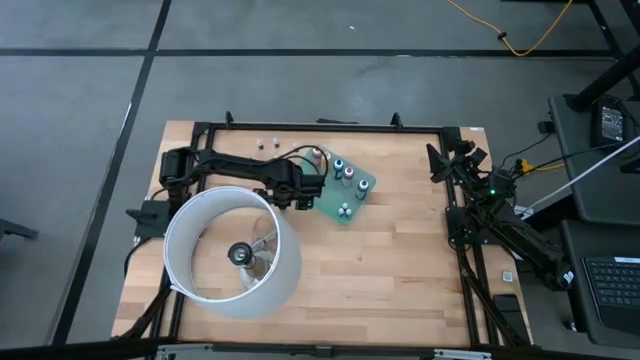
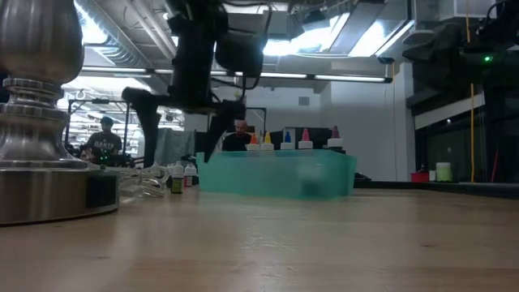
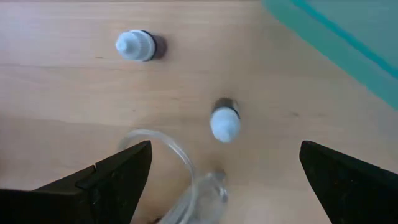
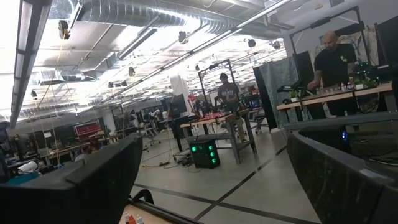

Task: Pick & Place food coloring
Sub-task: Put the small black food coloring bottle into the green bin

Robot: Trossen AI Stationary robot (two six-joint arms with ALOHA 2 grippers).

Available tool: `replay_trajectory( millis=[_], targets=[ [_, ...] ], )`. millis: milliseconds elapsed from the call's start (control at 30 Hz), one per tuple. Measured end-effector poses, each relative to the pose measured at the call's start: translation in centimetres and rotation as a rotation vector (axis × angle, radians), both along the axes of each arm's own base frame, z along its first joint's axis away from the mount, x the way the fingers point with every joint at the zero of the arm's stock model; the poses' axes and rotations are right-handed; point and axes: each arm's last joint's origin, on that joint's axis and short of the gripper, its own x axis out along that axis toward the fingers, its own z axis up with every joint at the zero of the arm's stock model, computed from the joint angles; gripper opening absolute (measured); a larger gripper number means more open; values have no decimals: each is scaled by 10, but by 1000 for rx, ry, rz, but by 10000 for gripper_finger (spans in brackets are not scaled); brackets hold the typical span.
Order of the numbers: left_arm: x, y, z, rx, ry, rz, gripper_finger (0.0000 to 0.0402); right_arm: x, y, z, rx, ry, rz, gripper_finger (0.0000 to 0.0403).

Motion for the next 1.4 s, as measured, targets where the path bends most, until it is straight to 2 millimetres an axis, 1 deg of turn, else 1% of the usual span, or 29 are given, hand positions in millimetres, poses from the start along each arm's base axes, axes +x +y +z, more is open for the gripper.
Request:
replay_trajectory(
  millis=[333, 500, 567, 1000, 1267, 1400],
  targets=[
    [-5, 1, -24, 3, -36, 37, 400, 0, 0, 0, 0, 0, 0, 399],
    [-4, 1, -25, 8, -46, 44, 398, 0, 0, 0, 0, 0, 0, 399],
    [-5, 1, -25, 18, -42, 46, 390, 0, 0, 0, 0, 0, 0, 399],
    [-5, 1, -25, 29, -40, 105, 271, 0, 0, 0, 0, 0, 0, 399],
    [-6, 1, -25, 43, -29, 111, 193, 0, 0, 0, 0, 0, 0, 399],
    [-6, 1, -25, 48, -29, 113, 160, 0, 0, 0, 0, 0, 0, 399]
  ],
)
